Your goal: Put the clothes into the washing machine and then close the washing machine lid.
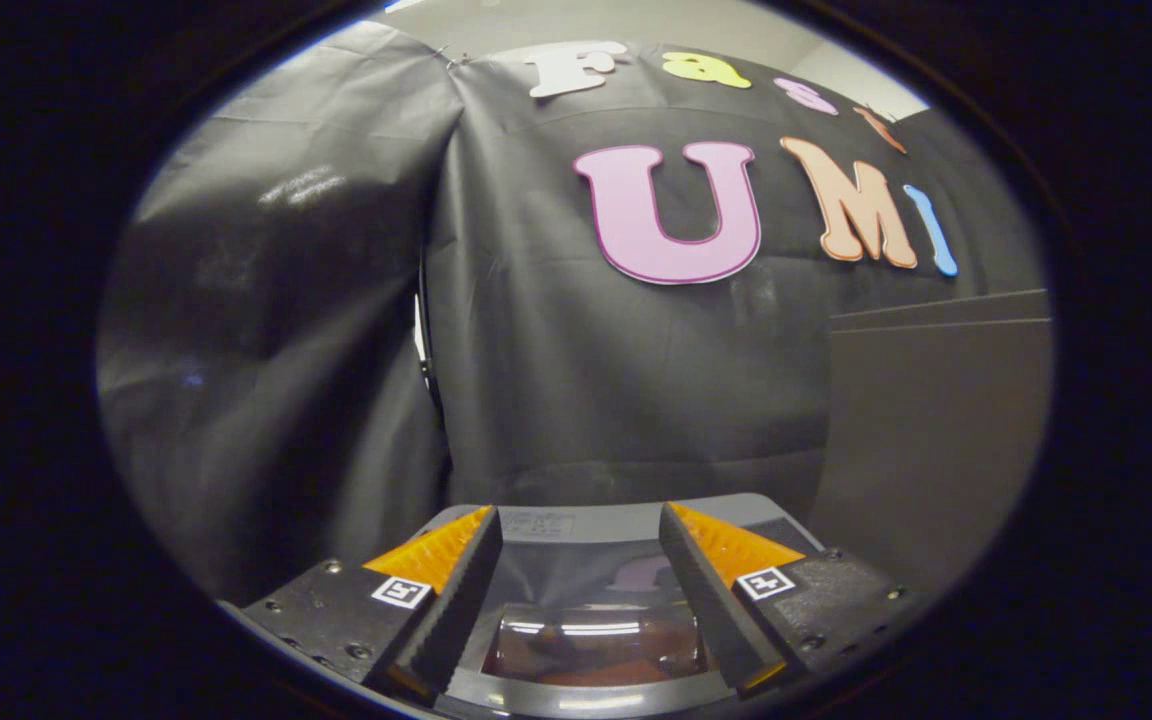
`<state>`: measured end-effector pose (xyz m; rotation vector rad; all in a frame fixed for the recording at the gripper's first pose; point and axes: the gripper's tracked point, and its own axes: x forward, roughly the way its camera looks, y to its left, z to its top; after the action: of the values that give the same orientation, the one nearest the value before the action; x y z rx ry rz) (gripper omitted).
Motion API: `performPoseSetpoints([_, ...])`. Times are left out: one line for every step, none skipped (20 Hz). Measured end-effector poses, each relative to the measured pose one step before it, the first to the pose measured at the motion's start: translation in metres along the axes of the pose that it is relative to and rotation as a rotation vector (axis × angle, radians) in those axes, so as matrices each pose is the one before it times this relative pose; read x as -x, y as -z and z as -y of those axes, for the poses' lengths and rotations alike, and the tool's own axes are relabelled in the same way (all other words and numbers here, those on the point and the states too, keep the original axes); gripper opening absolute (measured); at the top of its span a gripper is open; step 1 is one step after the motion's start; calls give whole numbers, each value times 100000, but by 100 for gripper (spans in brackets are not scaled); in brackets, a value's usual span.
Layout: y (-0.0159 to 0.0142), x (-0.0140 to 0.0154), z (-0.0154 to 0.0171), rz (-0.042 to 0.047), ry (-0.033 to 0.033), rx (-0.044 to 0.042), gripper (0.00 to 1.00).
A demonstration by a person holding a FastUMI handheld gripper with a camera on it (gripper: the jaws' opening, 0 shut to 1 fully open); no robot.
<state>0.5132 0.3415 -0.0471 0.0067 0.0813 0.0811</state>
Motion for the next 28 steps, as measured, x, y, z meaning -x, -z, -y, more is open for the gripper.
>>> performPoseSetpoints([-64, 150, 92, -241, -140, 873, 95])
performPoseSetpoints([-2, 20, 24, 456, 149, 386, 96])
performPoseSetpoints([-109, 120, -73, 229, -154, 53, 96])
performPoseSetpoints([138, -92, -5, 530, -62, -329, 96])
performPoseSetpoints([32, -13, 28, 186, 58, -166, 96])
performPoseSetpoints([24, 26, -19, -73, 91, -98, 96])
performPoseSetpoints([-48, 44, 42, -316, 82, 125, 96])
performPoseSetpoints([-18, -7, 38, -93, 263, 184, 96])
performPoseSetpoints([-73, 105, 23, -135, 224, -85, 96])
performPoseSetpoints([-3, -14, -4, 180, 290, -332, 96])
performPoseSetpoints([-75, -35, 39, 429, 25, -334, 96])
performPoseSetpoints([-106, 6, 35, 400, 101, -442, 96])
performPoseSetpoints([-54, 151, 140, -58, 747, -137, 96])
performPoseSetpoints([-89, 76, 93, 152, 1050, 108, 96])
performPoseSetpoints([-189, 204, 22, 231, 484, -166, 96])
performPoseSetpoints([104, -104, 45, 57, 278, -182, 96])
performPoseSetpoints([-40, 178, -26, 405, -205, -1396, 96])
performPoseSetpoints([-216, 84, -84, -552, -197, -1403, 96])
performPoseSetpoints([-209, 337, 123, 379, 685, 1005, 96])
performPoseSetpoints([-211, 43, 107, 353, 231, 2315, 96])
performPoseSetpoints([-65, 67, 128, -291, -300, 2137, 96])
performPoseSetpoints([-133, 190, 23, -536, -475, 414, 96])
performPoseSetpoints([-44, 235, -110, -1729, -937, -694, 96])
performPoseSetpoints([143, 492, 87, -716, 406, -631, 96])
performPoseSetpoints([-278, 540, 234, -628, 1170, -715, 96])
performPoseSetpoints([-216, 282, 31, -116, 142, -411, 96])
performPoseSetpoints([-333, 325, -129, 458, -644, -100, 96])
performPoseSetpoints([-194, -173, -85, 409, -881, 197, 96])
